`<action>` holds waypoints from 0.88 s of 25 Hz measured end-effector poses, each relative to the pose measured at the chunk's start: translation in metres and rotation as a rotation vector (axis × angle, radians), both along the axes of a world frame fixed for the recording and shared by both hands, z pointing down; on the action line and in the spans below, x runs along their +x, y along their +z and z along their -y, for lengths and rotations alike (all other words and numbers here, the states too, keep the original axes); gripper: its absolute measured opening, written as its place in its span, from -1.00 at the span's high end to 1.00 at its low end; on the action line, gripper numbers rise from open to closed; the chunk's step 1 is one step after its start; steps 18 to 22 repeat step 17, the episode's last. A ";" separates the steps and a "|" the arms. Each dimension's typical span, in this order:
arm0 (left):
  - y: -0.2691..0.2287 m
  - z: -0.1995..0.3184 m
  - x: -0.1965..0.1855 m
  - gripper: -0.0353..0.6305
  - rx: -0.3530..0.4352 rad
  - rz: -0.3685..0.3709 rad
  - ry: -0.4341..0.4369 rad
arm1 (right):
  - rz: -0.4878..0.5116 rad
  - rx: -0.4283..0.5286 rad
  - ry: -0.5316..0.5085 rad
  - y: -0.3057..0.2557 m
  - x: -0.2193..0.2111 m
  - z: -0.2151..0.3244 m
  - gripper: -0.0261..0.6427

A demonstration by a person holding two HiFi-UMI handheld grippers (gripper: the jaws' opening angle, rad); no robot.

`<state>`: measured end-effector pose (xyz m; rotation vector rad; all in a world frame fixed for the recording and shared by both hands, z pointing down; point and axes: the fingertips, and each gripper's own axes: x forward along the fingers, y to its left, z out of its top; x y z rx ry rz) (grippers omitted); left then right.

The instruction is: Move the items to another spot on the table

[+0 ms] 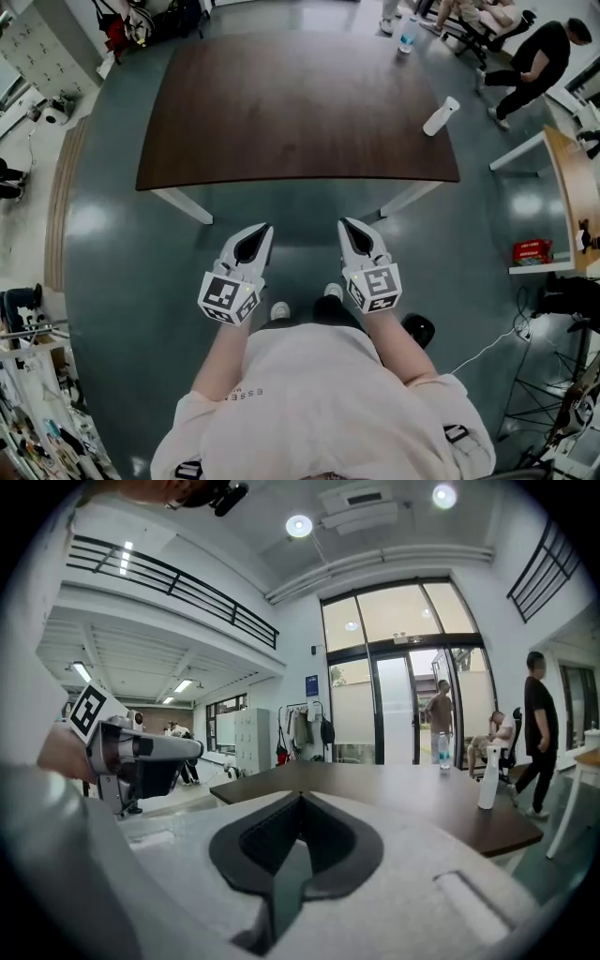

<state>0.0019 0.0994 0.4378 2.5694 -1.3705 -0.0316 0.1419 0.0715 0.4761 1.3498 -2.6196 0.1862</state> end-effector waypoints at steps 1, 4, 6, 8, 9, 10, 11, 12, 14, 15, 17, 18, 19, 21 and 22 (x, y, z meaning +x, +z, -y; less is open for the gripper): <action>-0.001 -0.003 -0.004 0.85 0.004 -0.001 0.003 | -0.001 0.003 0.002 0.000 -0.004 -0.003 0.96; -0.002 -0.011 -0.012 0.85 0.016 -0.002 0.010 | -0.004 0.012 0.010 -0.002 -0.012 -0.012 0.96; -0.003 -0.015 -0.019 0.85 0.019 -0.005 0.009 | -0.007 0.017 0.014 -0.004 -0.017 -0.016 0.96; -0.002 -0.019 -0.025 0.85 0.021 -0.009 0.004 | -0.013 0.021 0.010 -0.004 -0.023 -0.020 0.96; -0.001 -0.020 -0.027 0.85 0.021 -0.011 0.003 | -0.014 0.021 0.007 -0.004 -0.024 -0.021 0.96; 0.000 -0.021 -0.028 0.85 0.020 -0.015 0.001 | -0.013 0.020 0.006 -0.003 -0.025 -0.022 0.96; 0.001 -0.023 -0.030 0.85 0.019 -0.022 -0.002 | -0.012 0.020 0.005 -0.003 -0.026 -0.024 0.96; 0.001 -0.024 -0.032 0.84 0.019 -0.030 -0.006 | -0.011 0.022 0.003 -0.003 -0.027 -0.026 0.96; 0.000 -0.026 -0.037 0.85 0.018 -0.040 -0.017 | -0.013 0.032 0.000 -0.006 -0.028 -0.030 0.96; -0.001 -0.026 -0.039 0.85 0.018 -0.041 -0.021 | -0.016 0.038 -0.001 -0.008 -0.028 -0.031 0.96; -0.002 -0.025 -0.043 0.85 0.016 -0.039 -0.027 | -0.020 0.049 -0.002 -0.012 -0.028 -0.032 0.96; -0.002 -0.025 -0.043 0.85 0.016 -0.039 -0.027 | -0.020 0.049 -0.002 -0.012 -0.028 -0.032 0.96; -0.002 -0.025 -0.043 0.85 0.016 -0.039 -0.027 | -0.020 0.049 -0.002 -0.012 -0.028 -0.032 0.96; -0.002 -0.025 -0.043 0.85 0.016 -0.039 -0.027 | -0.020 0.049 -0.002 -0.012 -0.028 -0.032 0.96; -0.002 -0.025 -0.043 0.85 0.016 -0.039 -0.027 | -0.020 0.049 -0.002 -0.012 -0.028 -0.032 0.96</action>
